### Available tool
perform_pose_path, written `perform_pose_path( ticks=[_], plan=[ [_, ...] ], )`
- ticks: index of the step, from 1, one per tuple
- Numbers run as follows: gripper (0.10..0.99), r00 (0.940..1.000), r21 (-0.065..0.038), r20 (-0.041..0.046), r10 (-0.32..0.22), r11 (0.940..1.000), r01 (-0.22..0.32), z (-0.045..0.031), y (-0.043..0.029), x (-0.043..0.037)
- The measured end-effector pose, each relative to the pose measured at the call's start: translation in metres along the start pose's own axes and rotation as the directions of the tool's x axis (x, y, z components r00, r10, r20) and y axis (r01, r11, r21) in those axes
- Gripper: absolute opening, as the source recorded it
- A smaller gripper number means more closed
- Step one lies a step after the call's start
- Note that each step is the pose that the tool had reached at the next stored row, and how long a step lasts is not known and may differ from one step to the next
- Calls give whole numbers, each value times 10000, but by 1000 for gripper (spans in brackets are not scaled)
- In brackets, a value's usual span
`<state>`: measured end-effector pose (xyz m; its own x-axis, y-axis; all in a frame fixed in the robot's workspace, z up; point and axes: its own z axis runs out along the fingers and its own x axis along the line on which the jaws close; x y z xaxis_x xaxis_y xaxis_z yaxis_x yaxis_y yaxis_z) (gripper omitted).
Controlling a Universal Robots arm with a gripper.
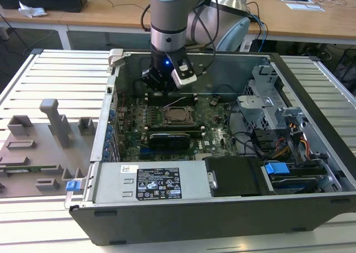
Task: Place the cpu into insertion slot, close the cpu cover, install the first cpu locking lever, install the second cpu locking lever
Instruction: 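Install the first cpu locking lever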
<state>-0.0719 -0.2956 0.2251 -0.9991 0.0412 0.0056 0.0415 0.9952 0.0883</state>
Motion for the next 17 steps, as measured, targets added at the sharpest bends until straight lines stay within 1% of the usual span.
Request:
perform_pose_path(
  ticks=[7,17],
  plan=[
    [106,10000,0,0,0,10000,0,35,-3,0],
    [106,10000,1,0,1,10000,-1,135,-9,-1]
  ],
)
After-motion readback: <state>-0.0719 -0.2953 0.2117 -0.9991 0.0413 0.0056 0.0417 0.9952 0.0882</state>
